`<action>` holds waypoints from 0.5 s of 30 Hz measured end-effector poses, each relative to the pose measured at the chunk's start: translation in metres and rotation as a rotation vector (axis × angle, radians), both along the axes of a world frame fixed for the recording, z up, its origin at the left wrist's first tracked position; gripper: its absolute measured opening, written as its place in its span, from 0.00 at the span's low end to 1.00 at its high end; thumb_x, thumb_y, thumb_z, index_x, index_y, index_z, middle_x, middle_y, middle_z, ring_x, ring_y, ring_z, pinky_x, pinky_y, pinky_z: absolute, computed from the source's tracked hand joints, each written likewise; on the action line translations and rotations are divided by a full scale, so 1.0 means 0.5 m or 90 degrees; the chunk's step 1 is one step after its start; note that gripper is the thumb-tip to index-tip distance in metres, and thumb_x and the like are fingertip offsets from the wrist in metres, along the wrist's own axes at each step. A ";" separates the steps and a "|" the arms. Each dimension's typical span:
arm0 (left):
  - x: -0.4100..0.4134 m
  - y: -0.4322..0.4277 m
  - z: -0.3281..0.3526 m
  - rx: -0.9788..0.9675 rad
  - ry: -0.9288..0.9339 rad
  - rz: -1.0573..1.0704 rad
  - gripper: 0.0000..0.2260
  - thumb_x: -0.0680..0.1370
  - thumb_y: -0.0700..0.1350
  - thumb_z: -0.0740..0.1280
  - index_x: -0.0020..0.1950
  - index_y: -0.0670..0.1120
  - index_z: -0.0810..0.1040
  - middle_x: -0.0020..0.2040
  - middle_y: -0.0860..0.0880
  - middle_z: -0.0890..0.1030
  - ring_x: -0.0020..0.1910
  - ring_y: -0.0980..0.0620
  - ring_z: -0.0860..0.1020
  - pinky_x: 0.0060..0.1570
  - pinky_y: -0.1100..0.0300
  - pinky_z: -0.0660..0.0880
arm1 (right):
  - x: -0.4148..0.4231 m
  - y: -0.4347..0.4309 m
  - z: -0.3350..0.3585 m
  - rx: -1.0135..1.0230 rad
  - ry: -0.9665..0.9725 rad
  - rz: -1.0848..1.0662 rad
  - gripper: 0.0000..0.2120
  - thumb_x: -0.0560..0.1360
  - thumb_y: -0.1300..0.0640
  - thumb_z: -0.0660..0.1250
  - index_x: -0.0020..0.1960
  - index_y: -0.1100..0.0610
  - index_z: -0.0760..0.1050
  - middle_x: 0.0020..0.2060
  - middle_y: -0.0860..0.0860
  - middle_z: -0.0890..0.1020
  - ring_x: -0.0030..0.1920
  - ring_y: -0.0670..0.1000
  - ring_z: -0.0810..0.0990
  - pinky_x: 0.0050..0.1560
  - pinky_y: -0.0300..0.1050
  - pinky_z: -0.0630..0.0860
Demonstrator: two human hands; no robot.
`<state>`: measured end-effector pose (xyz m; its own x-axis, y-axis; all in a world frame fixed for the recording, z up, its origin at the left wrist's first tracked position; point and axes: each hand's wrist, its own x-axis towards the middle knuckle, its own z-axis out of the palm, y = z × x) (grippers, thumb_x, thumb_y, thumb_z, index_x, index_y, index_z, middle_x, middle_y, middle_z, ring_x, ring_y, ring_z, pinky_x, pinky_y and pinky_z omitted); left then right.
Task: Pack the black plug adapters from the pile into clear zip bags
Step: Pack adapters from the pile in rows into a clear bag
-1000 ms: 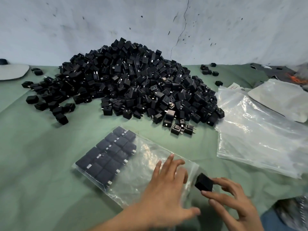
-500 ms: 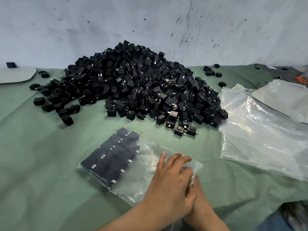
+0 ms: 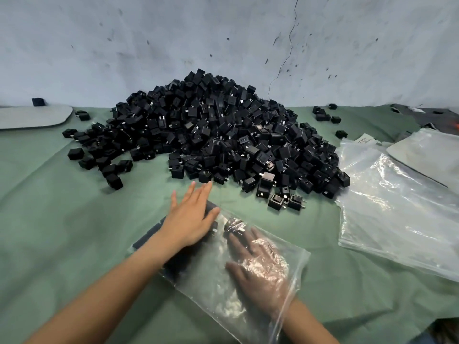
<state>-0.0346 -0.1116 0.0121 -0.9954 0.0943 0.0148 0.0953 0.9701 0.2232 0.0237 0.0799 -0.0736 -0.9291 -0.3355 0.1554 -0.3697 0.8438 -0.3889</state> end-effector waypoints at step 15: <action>-0.029 -0.033 -0.068 -0.049 -0.073 -0.020 0.23 0.82 0.60 0.43 0.77 0.63 0.42 0.79 0.60 0.43 0.78 0.54 0.39 0.75 0.47 0.43 | -0.072 -0.065 0.016 -0.101 -0.054 0.096 0.19 0.77 0.49 0.48 0.67 0.50 0.61 0.63 0.56 0.73 0.65 0.56 0.71 0.67 0.60 0.67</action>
